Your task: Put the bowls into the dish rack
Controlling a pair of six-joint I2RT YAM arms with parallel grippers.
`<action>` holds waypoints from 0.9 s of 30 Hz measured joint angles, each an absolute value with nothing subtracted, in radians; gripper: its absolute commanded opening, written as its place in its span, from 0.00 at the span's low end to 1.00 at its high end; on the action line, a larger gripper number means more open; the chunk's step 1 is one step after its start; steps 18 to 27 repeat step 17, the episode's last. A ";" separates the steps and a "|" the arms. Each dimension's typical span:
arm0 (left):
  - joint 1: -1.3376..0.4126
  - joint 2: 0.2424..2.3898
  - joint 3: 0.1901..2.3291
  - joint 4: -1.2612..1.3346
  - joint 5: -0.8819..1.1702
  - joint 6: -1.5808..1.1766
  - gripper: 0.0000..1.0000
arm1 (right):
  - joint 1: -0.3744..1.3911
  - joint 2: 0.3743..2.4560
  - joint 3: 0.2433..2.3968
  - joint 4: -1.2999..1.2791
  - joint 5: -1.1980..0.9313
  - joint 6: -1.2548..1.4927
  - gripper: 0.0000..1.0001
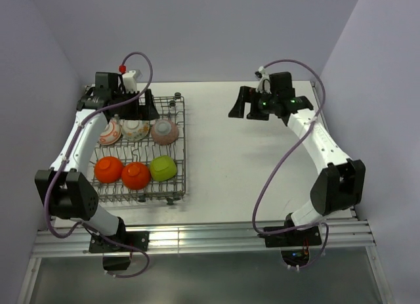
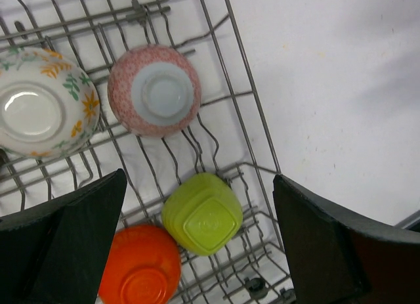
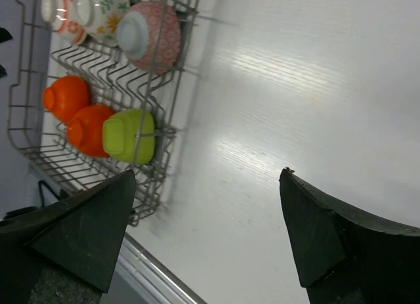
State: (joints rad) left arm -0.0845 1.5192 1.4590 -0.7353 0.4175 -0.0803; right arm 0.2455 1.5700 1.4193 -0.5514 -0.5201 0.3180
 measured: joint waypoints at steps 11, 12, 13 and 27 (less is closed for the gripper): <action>-0.117 1.642 1.551 -0.676 0.360 -0.118 0.99 | 0.163 1.450 1.399 -0.661 -0.411 0.113 1.00; -0.119 1.639 1.546 -0.667 0.358 -0.118 1.00 | 0.158 1.450 1.399 -0.669 -0.410 0.104 1.00; -0.120 1.635 1.537 -0.659 0.357 -0.118 1.00 | 0.156 1.450 1.399 -0.672 -0.410 0.096 1.00; -0.120 1.611 1.474 -0.639 0.354 -0.117 1.00 | 0.152 1.450 1.392 -0.673 -0.410 0.080 1.00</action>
